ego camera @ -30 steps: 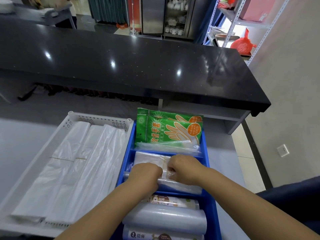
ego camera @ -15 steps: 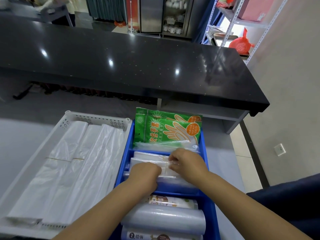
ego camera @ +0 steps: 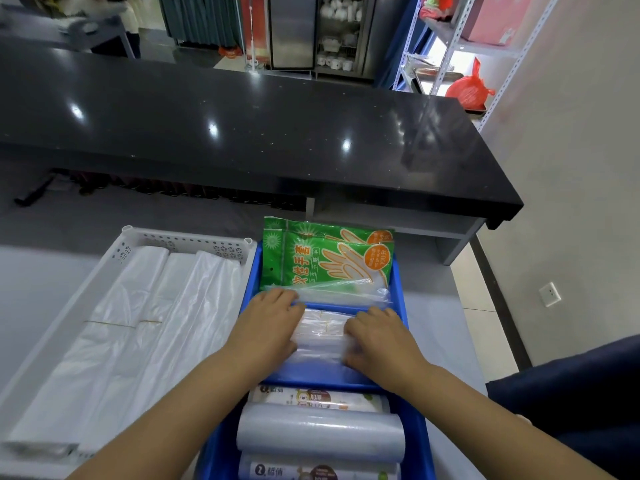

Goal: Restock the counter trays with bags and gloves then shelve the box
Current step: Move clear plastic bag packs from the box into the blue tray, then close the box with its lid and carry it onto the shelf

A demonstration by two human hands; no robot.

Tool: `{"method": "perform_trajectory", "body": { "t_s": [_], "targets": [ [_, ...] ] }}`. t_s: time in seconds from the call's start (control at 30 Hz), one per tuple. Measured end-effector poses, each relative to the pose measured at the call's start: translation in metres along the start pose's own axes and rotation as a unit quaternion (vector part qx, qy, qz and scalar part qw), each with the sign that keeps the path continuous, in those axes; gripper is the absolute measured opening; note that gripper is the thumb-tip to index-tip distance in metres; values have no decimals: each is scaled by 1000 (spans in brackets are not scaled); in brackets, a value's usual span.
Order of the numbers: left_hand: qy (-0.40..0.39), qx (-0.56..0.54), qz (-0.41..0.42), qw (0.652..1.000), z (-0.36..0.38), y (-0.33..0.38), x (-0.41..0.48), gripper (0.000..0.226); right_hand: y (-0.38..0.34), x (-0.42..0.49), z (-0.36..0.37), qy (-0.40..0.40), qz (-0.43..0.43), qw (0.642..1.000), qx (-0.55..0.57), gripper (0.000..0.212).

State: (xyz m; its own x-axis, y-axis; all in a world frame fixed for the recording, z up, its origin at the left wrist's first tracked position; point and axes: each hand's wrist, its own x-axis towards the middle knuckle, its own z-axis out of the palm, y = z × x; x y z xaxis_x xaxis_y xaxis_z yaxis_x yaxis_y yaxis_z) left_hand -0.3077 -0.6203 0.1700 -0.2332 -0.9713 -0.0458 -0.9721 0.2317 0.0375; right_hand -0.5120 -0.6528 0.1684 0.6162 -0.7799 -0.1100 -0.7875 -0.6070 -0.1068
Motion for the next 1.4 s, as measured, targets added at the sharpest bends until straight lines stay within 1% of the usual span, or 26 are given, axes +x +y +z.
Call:
{"method": "perform_trajectory", "body": {
  "t_s": [0.13, 0.2, 0.3, 0.43, 0.57, 0.63, 0.7, 0.73, 0.77, 0.83, 0.87, 0.9, 0.93, 1.0, 1.03, 1.07, 1.1, 1.17, 1.27, 1.4],
  "targets": [
    [-3, -17, -1, 1000, 5, -2, -1, 52, -1, -2, 0, 3, 49, 999, -7, 50],
    [-3, -12, -7, 1000, 6, -2, -2, 53, -1, -3, 1, -2, 58, 998, -8, 54],
    [-10, -1, -30, 999, 8, -3, -3, 49, 0, 0, 2, -5, 55, 998, -6, 52],
    [-31, 20, -36, 999, 6, -6, -6, 48, -2, 0, 3, 12, 34, 999, 6, 46],
    [3, -19, -13, 1000, 5, -4, -11, 52, -5, -3, 0, 29, -21, 999, 36, 34],
    [3, -36, -3, 999, 5, 0, -14, 45, -5, -4, -2, 12, -23, 999, 42, 27],
    [-30, -82, -19, 996, 0, 6, -18, 28, -3, -5, -1, -8, -25, 999, 19, 24],
    [-50, -77, -31, 995, -1, 6, -19, 22, -1, -5, -1, -19, -28, 999, 10, 23],
    [-52, -61, -37, 996, 0, 4, -19, 18, 0, -4, 0, -32, -30, 999, 8, 22],
    [-61, -48, -27, 997, -3, 1, -22, 10, 4, -3, -2, -65, -43, 997, 7, 22],
    [-65, -31, -13, 997, -4, -1, -25, 13, 5, -1, -5, -87, -52, 995, 0, 21],
    [-80, -1, 6, 997, -5, -4, -26, 22, 7, 1, -9, -112, -61, 992, -10, 21],
    [-72, 23, 9, 997, -4, -7, -27, 30, 9, 4, -14, -134, -69, 988, -24, 21],
    [-43, 55, 1, 998, -5, -9, -30, 33, 11, 13, -22, -152, -82, 984, -50, 28],
    [-32, 50, -2, 998, -5, -12, -33, 32, 11, 19, -25, -144, -91, 984, -52, 32],
    [-26, 33, -15, 999, -7, -14, -36, 33, 9, 25, -28, -126, -101, 986, -44, 35],
    [-3, 15, -39, 999, -10, -17, -41, 36, 7, 31, -29, -102, -111, 988, -31, 36],
    [36, -3, -92, 995, -16, -21, -56, 38, -2, 41, -29, -53, -139, 989, -10, 34],
    [30, -53, -176, 983, -29, -18, -84, 28, -22, 48, -27, -12, -173, 985, 6, 28],
    [25, -45, -244, 968, -32, -24, -125, 30, -59, 40, -28, 13, -210, 978, 12, 24]
  ]
}}
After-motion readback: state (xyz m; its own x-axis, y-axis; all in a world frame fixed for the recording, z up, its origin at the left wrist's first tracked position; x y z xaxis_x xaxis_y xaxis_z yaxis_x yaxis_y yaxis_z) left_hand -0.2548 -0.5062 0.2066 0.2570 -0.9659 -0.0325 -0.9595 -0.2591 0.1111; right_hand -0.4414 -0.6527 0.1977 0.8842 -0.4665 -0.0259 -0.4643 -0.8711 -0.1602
